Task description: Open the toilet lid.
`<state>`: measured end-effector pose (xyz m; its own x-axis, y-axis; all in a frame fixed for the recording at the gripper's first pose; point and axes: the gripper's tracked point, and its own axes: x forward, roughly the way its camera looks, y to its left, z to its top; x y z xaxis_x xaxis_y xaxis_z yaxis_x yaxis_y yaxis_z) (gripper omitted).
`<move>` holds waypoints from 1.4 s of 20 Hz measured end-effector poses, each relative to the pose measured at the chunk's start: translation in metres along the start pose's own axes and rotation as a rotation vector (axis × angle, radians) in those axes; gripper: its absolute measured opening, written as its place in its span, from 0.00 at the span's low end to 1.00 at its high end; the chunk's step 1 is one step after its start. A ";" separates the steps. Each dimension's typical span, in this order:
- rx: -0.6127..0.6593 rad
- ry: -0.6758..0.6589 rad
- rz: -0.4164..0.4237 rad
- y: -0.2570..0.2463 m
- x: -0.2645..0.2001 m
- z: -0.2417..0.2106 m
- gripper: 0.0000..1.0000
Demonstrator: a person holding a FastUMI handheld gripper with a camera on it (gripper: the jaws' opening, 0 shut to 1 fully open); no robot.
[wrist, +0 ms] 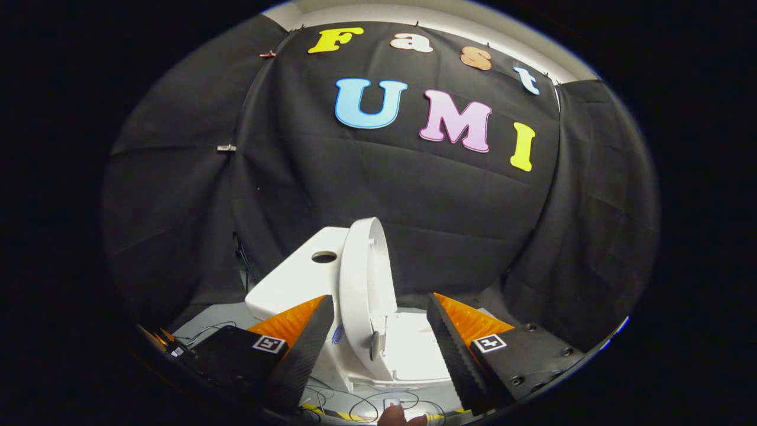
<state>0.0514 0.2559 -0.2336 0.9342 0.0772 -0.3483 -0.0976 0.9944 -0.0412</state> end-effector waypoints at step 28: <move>0.117 -0.333 -0.103 -0.175 -0.118 0.171 0.99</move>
<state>0.0171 0.0850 -0.0256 0.9995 -0.0232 -0.0232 0.0245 0.9982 0.0543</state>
